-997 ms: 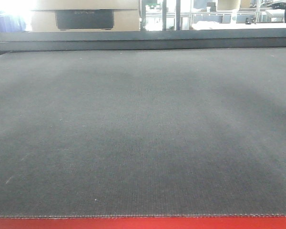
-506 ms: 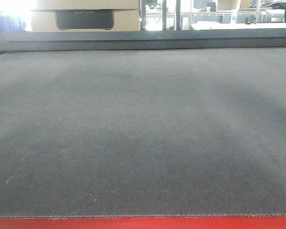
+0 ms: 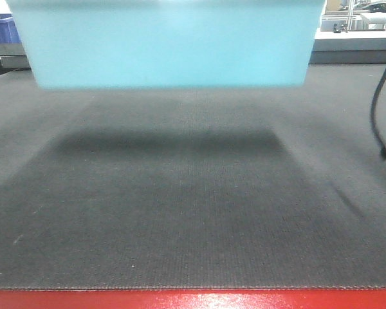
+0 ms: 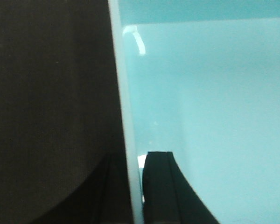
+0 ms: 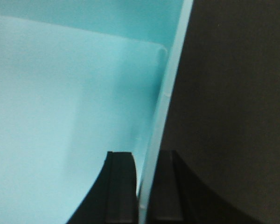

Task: Fetch blue bin and place on conveyor start
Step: 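Lower the light-blue bin onto the grey conveyor with both grippers, then open both grippers and raise them away from the bin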

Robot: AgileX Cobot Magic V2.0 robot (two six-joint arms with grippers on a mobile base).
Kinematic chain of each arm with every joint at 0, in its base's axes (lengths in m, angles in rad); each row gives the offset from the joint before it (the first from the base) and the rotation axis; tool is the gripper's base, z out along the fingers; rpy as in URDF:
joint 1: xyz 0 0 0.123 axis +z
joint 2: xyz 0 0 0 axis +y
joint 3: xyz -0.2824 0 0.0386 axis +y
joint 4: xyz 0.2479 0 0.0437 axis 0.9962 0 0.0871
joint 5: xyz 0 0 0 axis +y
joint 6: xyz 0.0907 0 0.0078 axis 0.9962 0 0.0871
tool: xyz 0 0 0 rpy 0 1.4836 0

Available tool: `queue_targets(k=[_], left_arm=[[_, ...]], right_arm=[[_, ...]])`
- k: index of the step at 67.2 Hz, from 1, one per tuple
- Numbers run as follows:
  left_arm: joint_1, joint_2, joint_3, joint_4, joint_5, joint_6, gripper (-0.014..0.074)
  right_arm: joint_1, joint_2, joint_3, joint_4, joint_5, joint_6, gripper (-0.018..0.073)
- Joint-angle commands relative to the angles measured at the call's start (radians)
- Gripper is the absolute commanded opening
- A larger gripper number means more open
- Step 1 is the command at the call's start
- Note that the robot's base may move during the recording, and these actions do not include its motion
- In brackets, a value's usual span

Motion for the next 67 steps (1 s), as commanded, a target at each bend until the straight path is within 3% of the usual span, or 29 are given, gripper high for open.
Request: queue_targets(k=[1,10,18,25,29,34,43,52,61,67], left_arm=[[0.0,0.031,0.003,-0.014,-0.052,0.0,-0.0111],[0.0,0.071,0.003,-0.012,-0.063,0.0,-0.0109],[0.0,0.088,0.003,-0.012,-0.057,0.0,-0.001],[0.0,0.09,0.003,-0.012,-0.05,0.0,0.0225],[0.0,0.088,0.003,-0.012,-0.05,0.0,0.0455],[0.0,0.078,0.001,-0.012,-0.047,0.0,0.063],[0.0,0.027,-0.009,-0.008,-0.037,0.0,0.0531],[0.002,-0.057,-0.009,0.054,-0.029,0.0,0.044],[0.028,-0.146,-0.009,0.09,-0.018,0.012,0.0276],[0.065,-0.193,0.008,0.09,0.006,0.071,0.0081]], right_arm=[[-0.001,0.04,-0.007,-0.005,-0.048,-0.026,-0.0153],[-0.001,0.096,-0.007,-0.006,-0.053,-0.026,-0.0111],[-0.001,0.111,-0.006,-0.006,-0.051,-0.026,0.0102],[-0.001,0.109,-0.006,-0.007,-0.051,-0.026,0.0371],[-0.003,0.109,-0.012,-0.007,-0.051,-0.026,0.0517],[-0.003,0.107,-0.017,-0.007,-0.042,-0.026,0.0573],[-0.009,0.077,-0.019,-0.008,-0.029,-0.026,0.0546],[-0.031,0.014,-0.019,-0.008,-0.024,-0.026,0.0449],[-0.072,-0.07,-0.019,-0.008,-0.007,-0.026,0.0211],[-0.115,-0.125,0.005,-0.008,0.015,-0.026,-0.0001]])
